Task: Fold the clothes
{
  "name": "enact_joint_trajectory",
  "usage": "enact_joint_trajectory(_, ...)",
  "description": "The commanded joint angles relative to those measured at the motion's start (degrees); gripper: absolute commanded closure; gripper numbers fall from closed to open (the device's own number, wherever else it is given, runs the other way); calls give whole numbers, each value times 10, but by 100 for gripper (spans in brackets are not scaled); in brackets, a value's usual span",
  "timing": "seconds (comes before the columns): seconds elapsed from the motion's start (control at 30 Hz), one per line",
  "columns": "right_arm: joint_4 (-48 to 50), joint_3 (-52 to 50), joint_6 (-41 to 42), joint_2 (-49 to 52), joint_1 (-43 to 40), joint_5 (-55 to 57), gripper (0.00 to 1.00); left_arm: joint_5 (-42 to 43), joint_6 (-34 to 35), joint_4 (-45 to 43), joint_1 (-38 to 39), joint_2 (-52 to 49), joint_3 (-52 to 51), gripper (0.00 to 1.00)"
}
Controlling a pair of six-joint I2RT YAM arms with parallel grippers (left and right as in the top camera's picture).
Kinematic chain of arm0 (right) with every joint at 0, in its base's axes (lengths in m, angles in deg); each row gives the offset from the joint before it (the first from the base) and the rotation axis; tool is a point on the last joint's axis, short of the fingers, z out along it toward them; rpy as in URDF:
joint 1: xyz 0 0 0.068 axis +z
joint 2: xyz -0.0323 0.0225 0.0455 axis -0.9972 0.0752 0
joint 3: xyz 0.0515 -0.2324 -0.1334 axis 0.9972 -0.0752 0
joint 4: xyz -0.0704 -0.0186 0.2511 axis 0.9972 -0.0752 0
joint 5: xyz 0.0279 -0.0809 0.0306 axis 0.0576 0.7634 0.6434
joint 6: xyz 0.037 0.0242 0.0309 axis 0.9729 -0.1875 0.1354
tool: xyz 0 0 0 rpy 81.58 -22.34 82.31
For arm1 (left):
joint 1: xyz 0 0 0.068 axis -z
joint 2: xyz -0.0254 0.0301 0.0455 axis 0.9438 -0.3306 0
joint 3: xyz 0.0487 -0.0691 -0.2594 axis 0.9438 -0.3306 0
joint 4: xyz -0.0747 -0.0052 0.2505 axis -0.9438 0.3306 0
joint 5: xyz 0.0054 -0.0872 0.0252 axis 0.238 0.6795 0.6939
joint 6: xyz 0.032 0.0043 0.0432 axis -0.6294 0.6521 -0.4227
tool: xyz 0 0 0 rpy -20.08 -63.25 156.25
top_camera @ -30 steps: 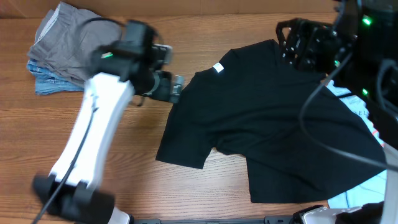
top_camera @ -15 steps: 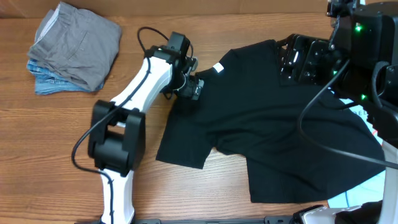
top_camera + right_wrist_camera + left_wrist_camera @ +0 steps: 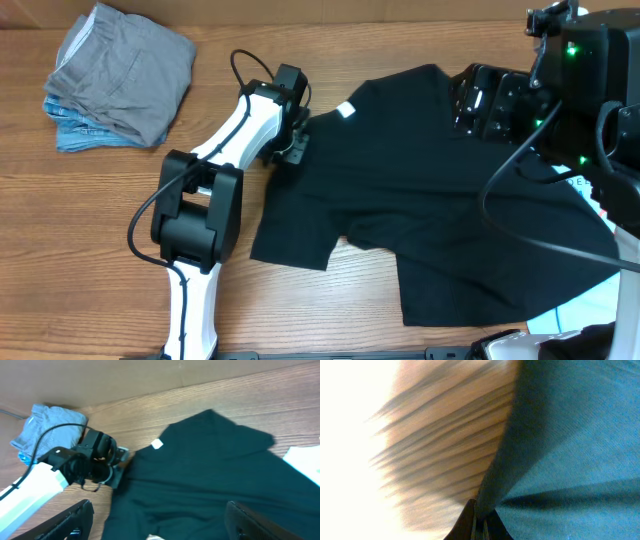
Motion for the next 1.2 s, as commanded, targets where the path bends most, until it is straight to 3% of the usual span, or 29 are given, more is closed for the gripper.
enact_joint_trajectory(0.0,-5,4,1,0,-4,14,13,-192,86,30,-52,-4,7,96)
enact_joint_trajectory(0.1,-9,4,1,1,-4,18,13,-241,133,55,-113,-4,7,96)
enact_joint_trajectory(0.2,-14,3,1,3,-4,18,13,-232,158,77,-184,-2,8,96)
enact_joint_trajectory(0.37,-22,2,2,20,-4,29,12,-106,121,101,-284,1,28,96)
enact_joint_trajectory(0.53,-25,-21,38,52,-28,28,12,28,46,114,-321,27,64,94)
enact_joint_trajectory(0.87,4,-152,63,121,-90,-20,21,213,-55,110,-283,151,106,48)
enact_joint_trajectory(1.0,35,-174,63,124,-90,-30,22,217,-101,90,-231,161,105,46)
enact_joint_trajectory(1.07,43,-173,61,120,-90,-35,22,215,-133,68,-191,149,104,56)
enact_joint_trajectory(1.17,47,-173,57,113,-90,-54,22,204,-163,30,-146,123,104,59)
